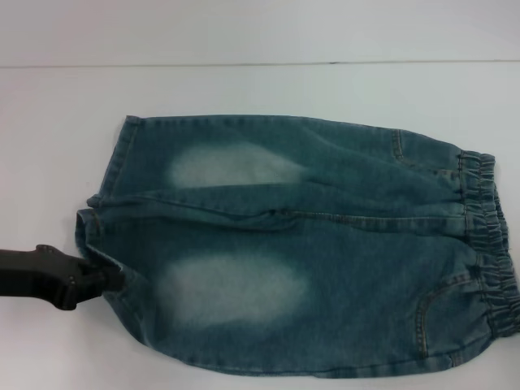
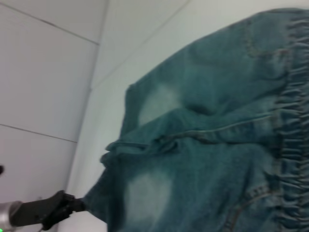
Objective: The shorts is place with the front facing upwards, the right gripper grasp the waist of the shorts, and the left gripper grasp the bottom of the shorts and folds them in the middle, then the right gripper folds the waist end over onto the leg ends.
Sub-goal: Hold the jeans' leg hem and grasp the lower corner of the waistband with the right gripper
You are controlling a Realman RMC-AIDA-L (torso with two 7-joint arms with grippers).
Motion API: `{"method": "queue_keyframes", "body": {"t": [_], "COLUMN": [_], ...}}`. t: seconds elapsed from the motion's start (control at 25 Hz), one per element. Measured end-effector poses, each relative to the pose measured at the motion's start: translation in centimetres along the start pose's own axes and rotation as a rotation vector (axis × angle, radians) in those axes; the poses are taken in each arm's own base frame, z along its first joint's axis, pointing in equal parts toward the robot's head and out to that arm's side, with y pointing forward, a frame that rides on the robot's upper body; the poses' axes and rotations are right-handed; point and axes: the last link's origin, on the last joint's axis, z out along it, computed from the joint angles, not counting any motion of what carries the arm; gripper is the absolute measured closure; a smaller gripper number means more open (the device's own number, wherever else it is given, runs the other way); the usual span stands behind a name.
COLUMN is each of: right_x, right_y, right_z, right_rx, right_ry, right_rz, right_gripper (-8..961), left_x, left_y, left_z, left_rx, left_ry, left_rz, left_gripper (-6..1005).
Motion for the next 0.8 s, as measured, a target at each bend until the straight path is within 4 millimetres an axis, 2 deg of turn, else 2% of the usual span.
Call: {"method": "queue_keyframes", "body": {"t": [0.32,0.8], "right_x": [-0.4,-1.2], "right_y": [-0.6,-1.5], "right_z": [0.1,0.9], "right_rx": [0.075,0.126], "right_ry": [0.037,0.001], "right_rz": [0.043,0.072], "right_gripper": [9,9], "left_x": [0.6,1.3], "left_y": [0.1,0.2], "left_z": [0.1,0.4], "left_rx": [-0.01,-0.019], "left_ry": [0.003,0.0], "left_rz": [0.01,0.024], "left_gripper": [977,977]}}
